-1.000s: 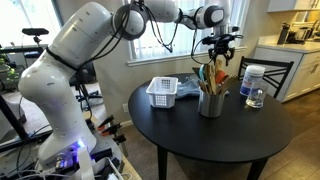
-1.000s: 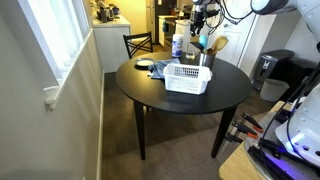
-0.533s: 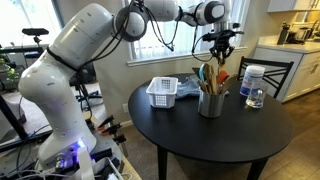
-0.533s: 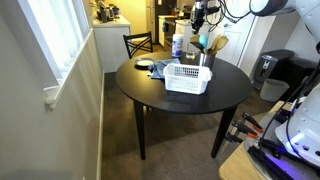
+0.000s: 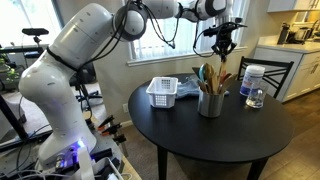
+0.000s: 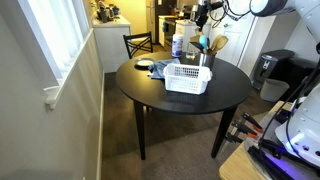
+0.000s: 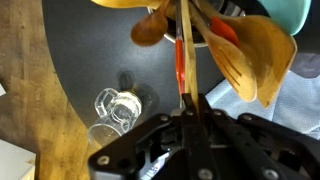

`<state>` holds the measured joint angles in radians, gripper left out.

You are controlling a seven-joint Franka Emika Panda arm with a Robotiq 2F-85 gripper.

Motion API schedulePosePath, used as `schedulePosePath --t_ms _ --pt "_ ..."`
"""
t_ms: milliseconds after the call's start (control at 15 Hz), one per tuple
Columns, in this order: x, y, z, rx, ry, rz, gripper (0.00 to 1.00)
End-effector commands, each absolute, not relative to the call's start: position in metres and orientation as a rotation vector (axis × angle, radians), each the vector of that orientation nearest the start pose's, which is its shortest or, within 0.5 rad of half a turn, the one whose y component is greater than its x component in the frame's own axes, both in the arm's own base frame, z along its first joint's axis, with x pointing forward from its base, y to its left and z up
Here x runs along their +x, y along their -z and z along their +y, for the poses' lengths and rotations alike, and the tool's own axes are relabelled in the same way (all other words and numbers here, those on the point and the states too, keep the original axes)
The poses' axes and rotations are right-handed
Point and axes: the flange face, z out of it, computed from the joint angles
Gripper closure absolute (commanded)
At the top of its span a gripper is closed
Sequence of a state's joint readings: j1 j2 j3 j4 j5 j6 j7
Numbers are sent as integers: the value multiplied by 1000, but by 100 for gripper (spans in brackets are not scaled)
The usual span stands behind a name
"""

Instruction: Put a spatula in the basket

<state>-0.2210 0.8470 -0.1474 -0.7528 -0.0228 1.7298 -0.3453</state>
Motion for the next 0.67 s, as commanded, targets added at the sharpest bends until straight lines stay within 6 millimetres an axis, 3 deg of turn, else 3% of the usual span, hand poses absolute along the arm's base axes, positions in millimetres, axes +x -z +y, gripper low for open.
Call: schedulePosePath --t_ms 0,267,600 --pt "726 -499 -229 -3339 81 -72 95" --pt "718 -552 -216 -3344 227 -118 95" --pt "713 -604 -178 -3321 387 -206 95"
